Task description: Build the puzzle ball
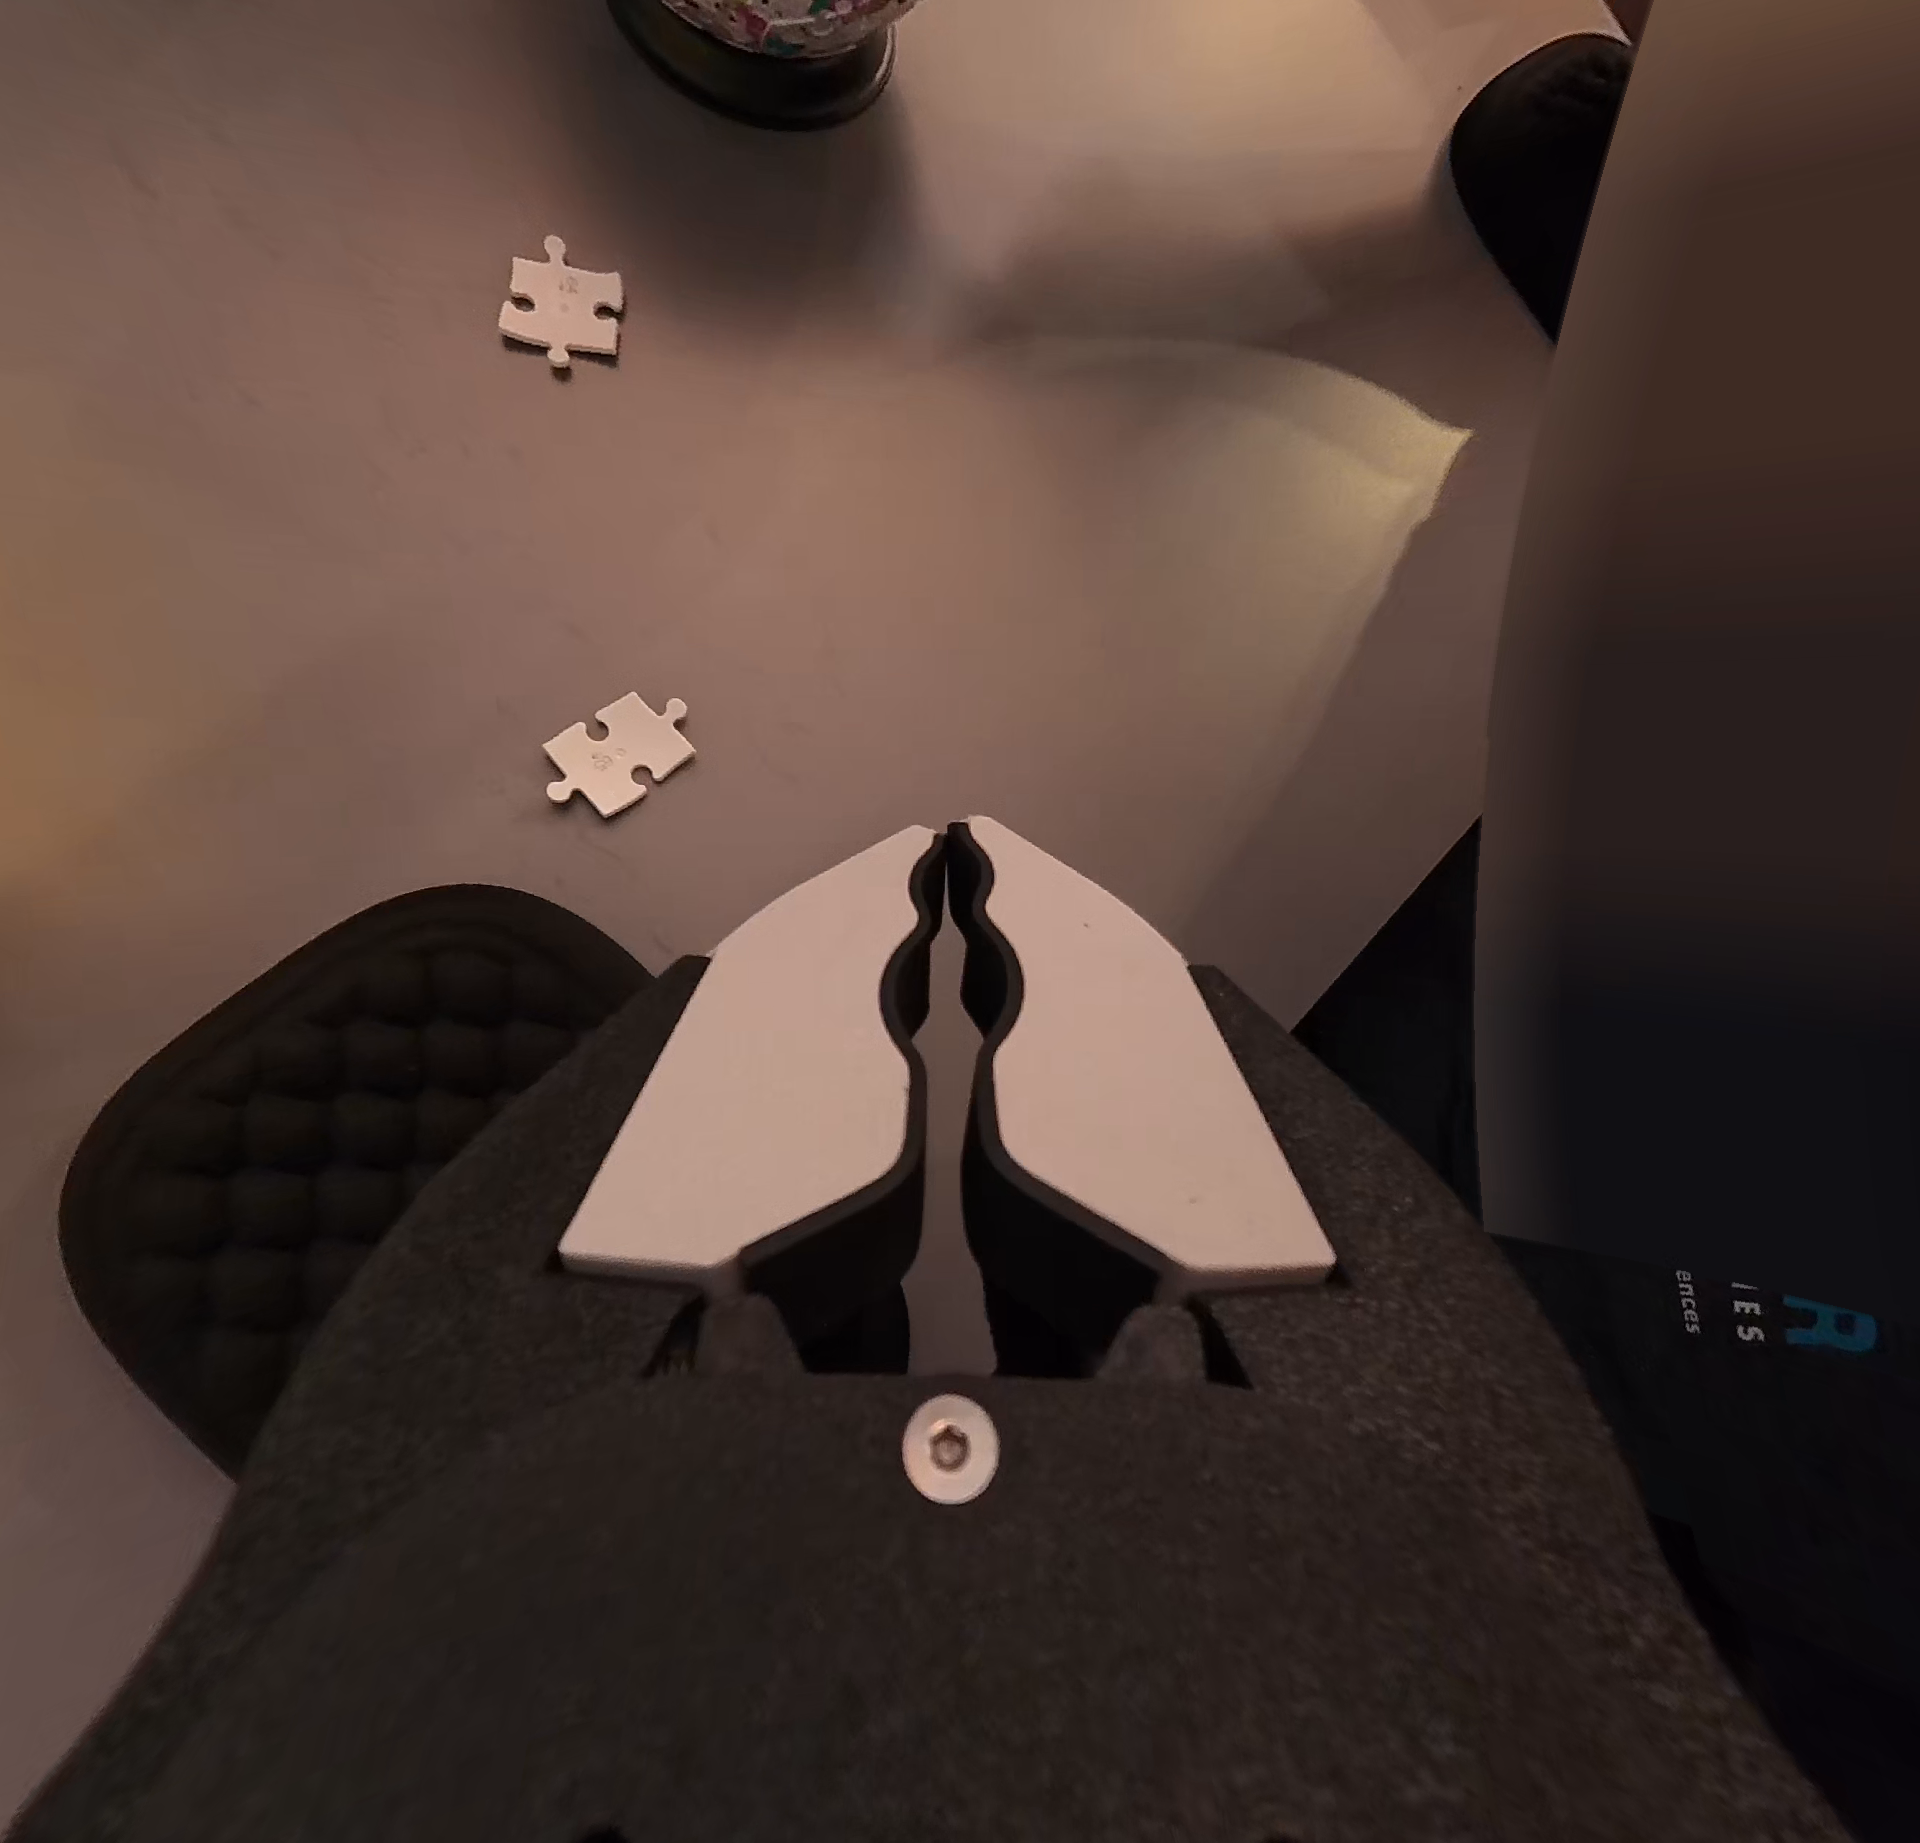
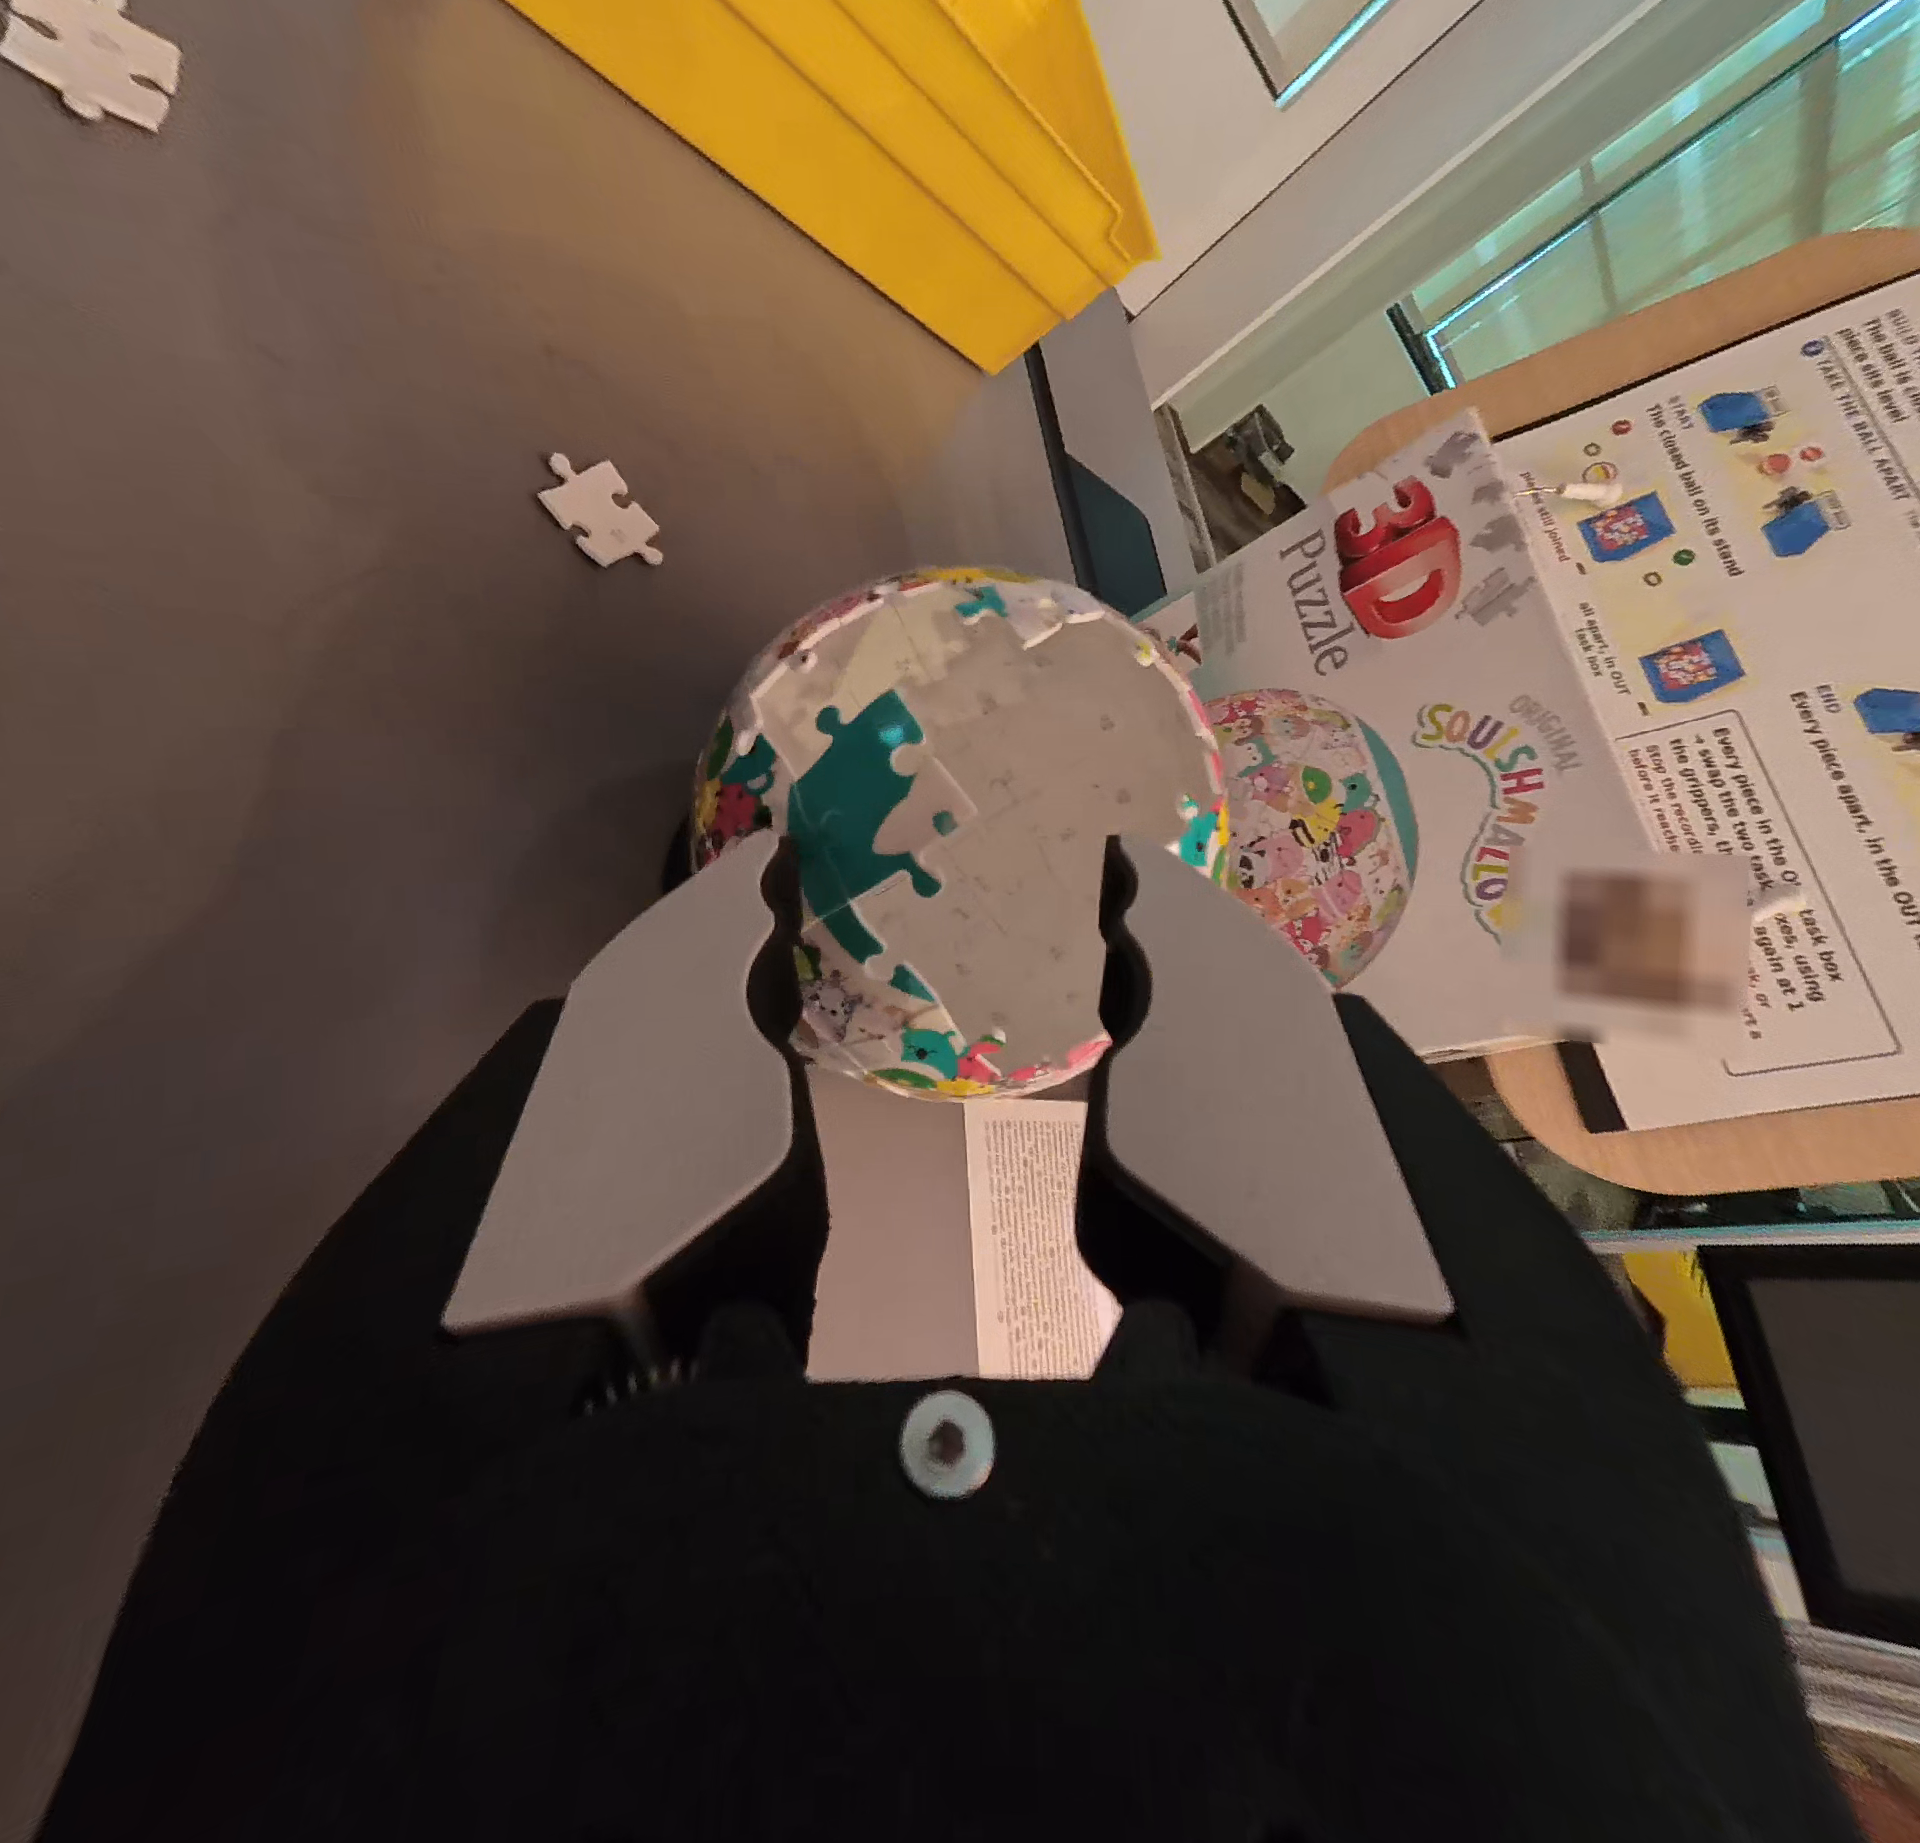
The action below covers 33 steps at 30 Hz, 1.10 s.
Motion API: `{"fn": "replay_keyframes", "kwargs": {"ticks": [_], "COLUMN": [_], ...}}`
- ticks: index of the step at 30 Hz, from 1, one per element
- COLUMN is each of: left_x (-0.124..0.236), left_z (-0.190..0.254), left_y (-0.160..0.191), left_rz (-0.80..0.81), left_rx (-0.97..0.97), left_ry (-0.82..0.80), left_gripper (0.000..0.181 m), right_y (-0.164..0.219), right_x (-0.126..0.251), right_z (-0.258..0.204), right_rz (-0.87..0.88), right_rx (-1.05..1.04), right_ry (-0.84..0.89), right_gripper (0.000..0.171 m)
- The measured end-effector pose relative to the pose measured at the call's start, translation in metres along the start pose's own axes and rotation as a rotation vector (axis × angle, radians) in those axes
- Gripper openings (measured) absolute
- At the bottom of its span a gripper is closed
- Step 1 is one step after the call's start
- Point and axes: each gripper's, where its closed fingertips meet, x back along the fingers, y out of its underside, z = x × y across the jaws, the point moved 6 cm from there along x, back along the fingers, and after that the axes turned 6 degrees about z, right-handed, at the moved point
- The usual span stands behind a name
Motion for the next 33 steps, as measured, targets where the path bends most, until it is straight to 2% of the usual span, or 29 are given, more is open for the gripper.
{"fn": "replay_keyframes", "kwargs": {"ticks": [6, 13, 21, 23, 26, 30, 33], "left_x": [0.001, -0.013, -0.014, -0.012, -0.018, -0.048, -0.07], "left_z": [0.0, -0.004, -0.005, -0.009, -0.014, -0.025, -0.04], "left_y": [0.002, -0.007, -0.003, -0.001, -0.002, -0.032, -0.073], "left_rz": [0.018, 0.049, 0.046, 0.067, 0.098, 0.171, 0.246], "left_rx": [-0.003, -0.02, -0.028, -0.04, -0.103, -0.163, -0.264], "left_ry": [0.007, 0.052, 0.024, -0.018, -0.075, -0.006, 0.055], "left_gripper": [0.0, 0.0, 0.0, 0.0, 0.001, 0.018, 0.046], "right_y": [-0.005, -0.007, -0.008, -0.008, -0.007, 0.017, 0.022], "right_x": [0.021, 0.029, 0.025, 0.03, 0.049, 0.049, 0.049], "right_z": [-0.002, -0.004, 0.002, 0.002, -0.008, -0.028, -0.047], "right_rz": [0.024, 0.111, 0.107, 0.121, 0.233, 0.173, 0.114], "right_rx": [-0.082, -0.161, -0.091, -0.153, -0.31, -0.539, -0.595], "right_ry": [-0.014, -0.06, -0.085, -0.103, -0.116, -0.195, -0.243], "right_gripper": [0.056, 0.026, 0.026, 0.027, 0.026, 0.026, 0.029]}}
